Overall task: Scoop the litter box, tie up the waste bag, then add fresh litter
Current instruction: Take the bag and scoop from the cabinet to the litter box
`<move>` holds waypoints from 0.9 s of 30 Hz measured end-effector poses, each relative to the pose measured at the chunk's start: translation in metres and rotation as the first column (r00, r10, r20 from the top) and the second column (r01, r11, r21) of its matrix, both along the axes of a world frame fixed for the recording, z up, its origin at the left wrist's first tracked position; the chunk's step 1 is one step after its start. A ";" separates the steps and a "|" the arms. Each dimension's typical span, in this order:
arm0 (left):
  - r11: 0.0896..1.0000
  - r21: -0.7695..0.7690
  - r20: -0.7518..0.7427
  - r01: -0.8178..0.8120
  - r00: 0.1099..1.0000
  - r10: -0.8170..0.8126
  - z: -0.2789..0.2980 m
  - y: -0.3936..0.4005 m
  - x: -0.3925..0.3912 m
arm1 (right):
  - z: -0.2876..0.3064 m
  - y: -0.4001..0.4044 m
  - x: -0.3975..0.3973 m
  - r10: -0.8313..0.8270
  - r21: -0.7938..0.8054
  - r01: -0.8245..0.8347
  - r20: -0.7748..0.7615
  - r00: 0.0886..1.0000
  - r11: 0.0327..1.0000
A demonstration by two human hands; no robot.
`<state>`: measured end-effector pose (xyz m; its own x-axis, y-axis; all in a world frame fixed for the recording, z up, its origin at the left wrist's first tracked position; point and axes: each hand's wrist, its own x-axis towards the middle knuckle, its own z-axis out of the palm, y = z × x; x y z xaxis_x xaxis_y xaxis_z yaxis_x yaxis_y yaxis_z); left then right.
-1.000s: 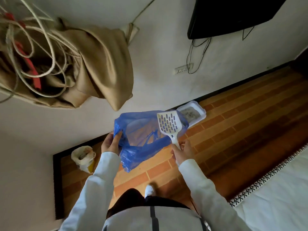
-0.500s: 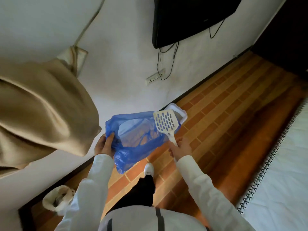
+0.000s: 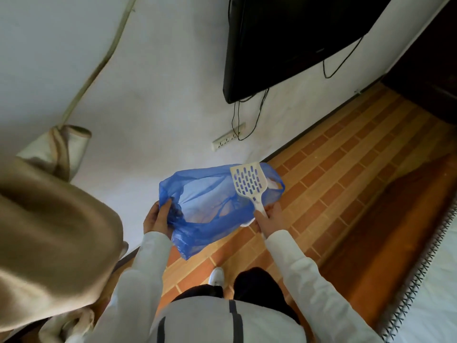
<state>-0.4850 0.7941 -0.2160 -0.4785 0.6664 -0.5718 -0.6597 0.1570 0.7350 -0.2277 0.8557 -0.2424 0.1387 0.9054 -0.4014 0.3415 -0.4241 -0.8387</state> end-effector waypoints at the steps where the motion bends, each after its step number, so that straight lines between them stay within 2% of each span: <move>1: 1.000 -0.003 0.007 -0.024 1.000 0.024 -0.001 0.007 0.001 | 0.000 0.010 -0.001 0.016 -0.005 -0.016 0.007 1.000 1.000; 4: 0.996 -0.019 0.018 -0.083 0.996 0.083 -0.002 0.025 0.005 | -0.006 0.038 -0.001 0.052 -0.033 -0.051 0.018 0.999 0.998; 8: 0.985 -0.036 -0.047 -0.172 0.984 0.170 -0.012 0.044 0.020 | -0.020 0.078 0.003 0.140 -0.043 -0.138 0.032 0.990 0.989; 14: 0.954 -0.031 -0.073 -0.298 0.953 0.295 -0.023 0.067 0.065 | -0.029 0.145 0.030 0.350 -0.064 -0.346 0.087 0.933 0.936; 20: 0.864 -0.032 -0.172 -0.503 0.854 0.491 -0.028 0.087 0.136 | -0.026 0.209 0.071 0.589 -0.105 -0.580 0.093 0.803 0.808; 27: 0.730 -0.039 -0.148 -0.683 0.726 0.671 -0.029 0.096 0.188 | -0.022 0.249 0.094 0.701 -0.137 -0.690 0.070 0.709 0.711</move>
<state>-0.2967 0.8902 -0.2449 -0.8494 0.0911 -0.5199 -0.5258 -0.2330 0.8181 -0.1337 1.1048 -0.2646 -0.4675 0.7214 -0.5109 0.6570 -0.1032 -0.7468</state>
